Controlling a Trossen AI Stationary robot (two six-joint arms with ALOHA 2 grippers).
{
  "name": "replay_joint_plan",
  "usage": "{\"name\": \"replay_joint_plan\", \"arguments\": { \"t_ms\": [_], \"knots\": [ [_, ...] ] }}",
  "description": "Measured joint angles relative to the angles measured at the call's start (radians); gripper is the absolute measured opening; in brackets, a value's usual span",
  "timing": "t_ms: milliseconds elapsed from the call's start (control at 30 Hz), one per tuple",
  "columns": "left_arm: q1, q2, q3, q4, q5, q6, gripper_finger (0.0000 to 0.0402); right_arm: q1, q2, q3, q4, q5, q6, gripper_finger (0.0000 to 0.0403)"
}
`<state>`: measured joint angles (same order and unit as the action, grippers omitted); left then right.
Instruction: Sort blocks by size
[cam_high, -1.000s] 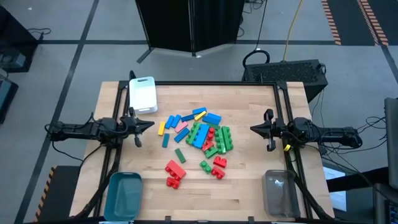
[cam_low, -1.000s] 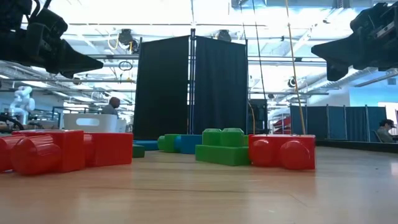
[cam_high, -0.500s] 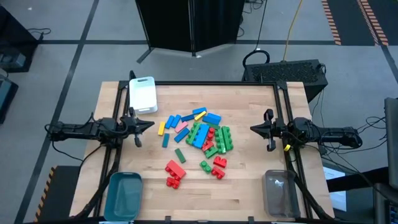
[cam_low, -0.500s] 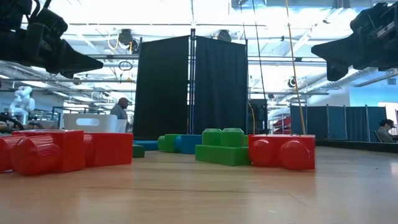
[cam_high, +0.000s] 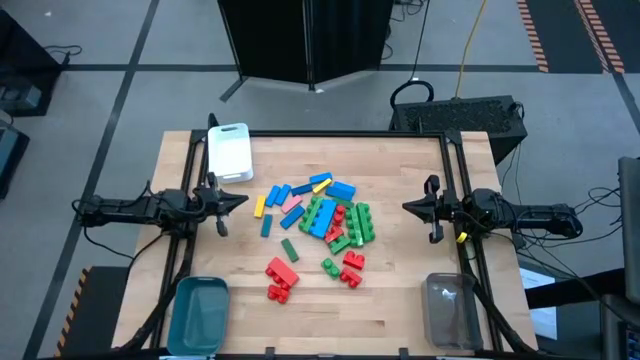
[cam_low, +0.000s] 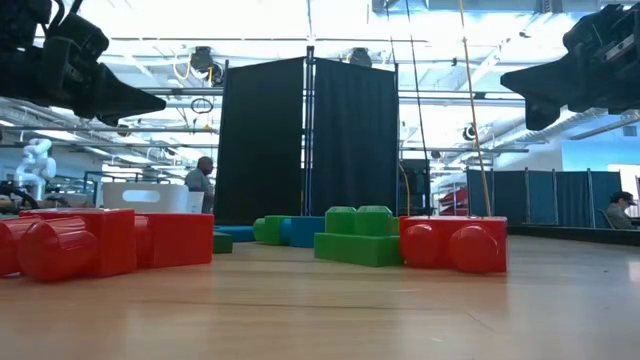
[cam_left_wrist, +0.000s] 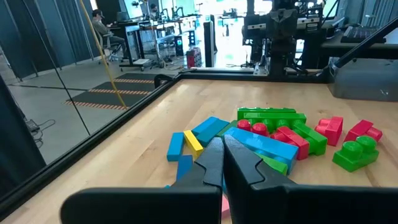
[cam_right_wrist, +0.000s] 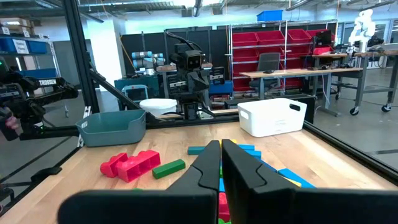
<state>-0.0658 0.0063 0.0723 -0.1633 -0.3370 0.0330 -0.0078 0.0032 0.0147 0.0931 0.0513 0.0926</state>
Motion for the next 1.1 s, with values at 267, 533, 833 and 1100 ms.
{"name": "replay_joint_plan", "arguments": {
  "t_ms": [267,533,833,1100],
  "knots": [
    [0.000,0.000,-0.005,0.078,-0.005,0.000,0.0000,0.000,0.000,0.000,0.016,0.003,0.003,0.0000],
    [0.000,0.000,-0.005,0.083,0.051,-0.002,0.0000,0.000,0.000,0.000,0.163,0.008,0.261,0.0000],
    [0.000,0.012,-0.002,0.091,0.052,-0.059,0.0000,0.000,0.058,0.000,0.148,0.152,0.236,0.0000],
    [0.000,0.134,-0.001,0.087,-0.002,-0.150,0.0010,0.000,0.214,0.000,0.223,0.288,0.255,0.0006]
  ]
}}
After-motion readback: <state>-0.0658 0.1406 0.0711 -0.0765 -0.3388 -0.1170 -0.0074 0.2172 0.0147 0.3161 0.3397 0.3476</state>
